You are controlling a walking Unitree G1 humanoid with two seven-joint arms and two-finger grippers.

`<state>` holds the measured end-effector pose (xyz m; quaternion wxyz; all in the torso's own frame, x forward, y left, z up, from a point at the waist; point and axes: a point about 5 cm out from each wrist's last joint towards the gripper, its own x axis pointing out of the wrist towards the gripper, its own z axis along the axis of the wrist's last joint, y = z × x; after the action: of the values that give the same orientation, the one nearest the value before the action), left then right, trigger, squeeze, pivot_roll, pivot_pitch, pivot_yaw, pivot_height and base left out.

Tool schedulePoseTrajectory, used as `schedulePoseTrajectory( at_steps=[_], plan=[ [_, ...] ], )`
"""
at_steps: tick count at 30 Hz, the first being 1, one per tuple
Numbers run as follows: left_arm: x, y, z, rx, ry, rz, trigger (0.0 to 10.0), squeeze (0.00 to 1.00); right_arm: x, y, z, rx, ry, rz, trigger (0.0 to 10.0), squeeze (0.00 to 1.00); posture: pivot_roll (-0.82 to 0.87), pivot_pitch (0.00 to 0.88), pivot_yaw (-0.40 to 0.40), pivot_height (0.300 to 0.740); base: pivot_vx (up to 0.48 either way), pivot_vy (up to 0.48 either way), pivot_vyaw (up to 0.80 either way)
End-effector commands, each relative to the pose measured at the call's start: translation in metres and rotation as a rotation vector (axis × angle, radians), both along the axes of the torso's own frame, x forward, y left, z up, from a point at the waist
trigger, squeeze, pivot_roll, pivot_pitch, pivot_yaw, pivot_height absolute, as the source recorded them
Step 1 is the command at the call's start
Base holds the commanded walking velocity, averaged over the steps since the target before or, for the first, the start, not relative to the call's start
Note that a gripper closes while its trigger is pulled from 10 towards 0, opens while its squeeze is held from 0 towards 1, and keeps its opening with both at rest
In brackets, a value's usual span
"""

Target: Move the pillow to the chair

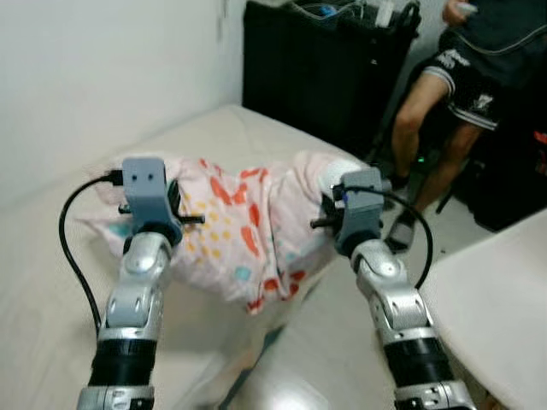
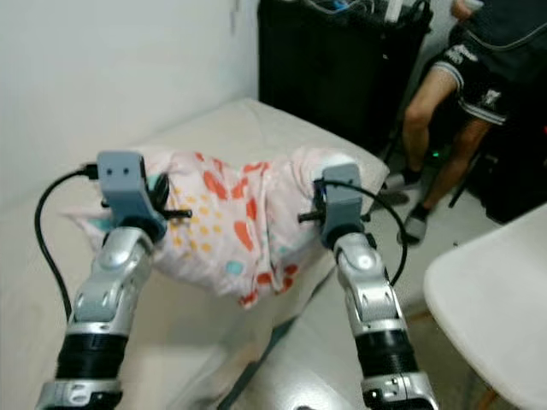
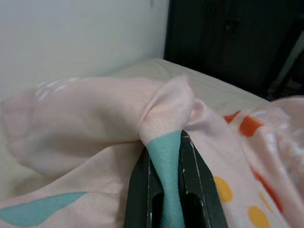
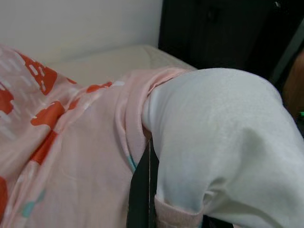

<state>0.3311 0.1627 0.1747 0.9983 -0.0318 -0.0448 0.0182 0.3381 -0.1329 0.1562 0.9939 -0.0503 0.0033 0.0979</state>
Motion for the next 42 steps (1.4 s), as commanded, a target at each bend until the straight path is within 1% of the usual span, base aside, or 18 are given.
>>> schedulePoseTrajectory(
  at_steps=[1,8,31,42],
  plan=[
    [0.0,-0.008,0.002,0.016,-0.011,-0.031,10.0,0.0,0.0,0.003,0.009,0.003,-0.035,0.019,10.0,0.0,0.02,0.071,0.0,0.74,0.0,0.0,-0.8],
    [0.0,-0.005,-0.004,0.056,0.016,-0.015,10.0,0.0,0.0,0.001,0.006,0.0,-0.022,0.004,10.0,0.0,0.02,0.07,0.002,0.74,0.0,0.0,-0.8],
    [0.002,-0.002,-0.004,0.063,0.02,-0.008,10.0,0.0,-0.001,-0.001,0.0,0.006,-0.003,-0.018,10.0,0.0,0.03,0.049,0.015,0.74,0.0,0.0,-0.8],
    [0.003,-0.003,-0.009,0.076,0.052,-0.012,10.0,0.0,-0.003,-0.001,-0.005,0.003,0.01,-0.029,10.0,0.0,0.02,0.015,0.022,0.74,0.0,0.0,-0.8]
  ],
)
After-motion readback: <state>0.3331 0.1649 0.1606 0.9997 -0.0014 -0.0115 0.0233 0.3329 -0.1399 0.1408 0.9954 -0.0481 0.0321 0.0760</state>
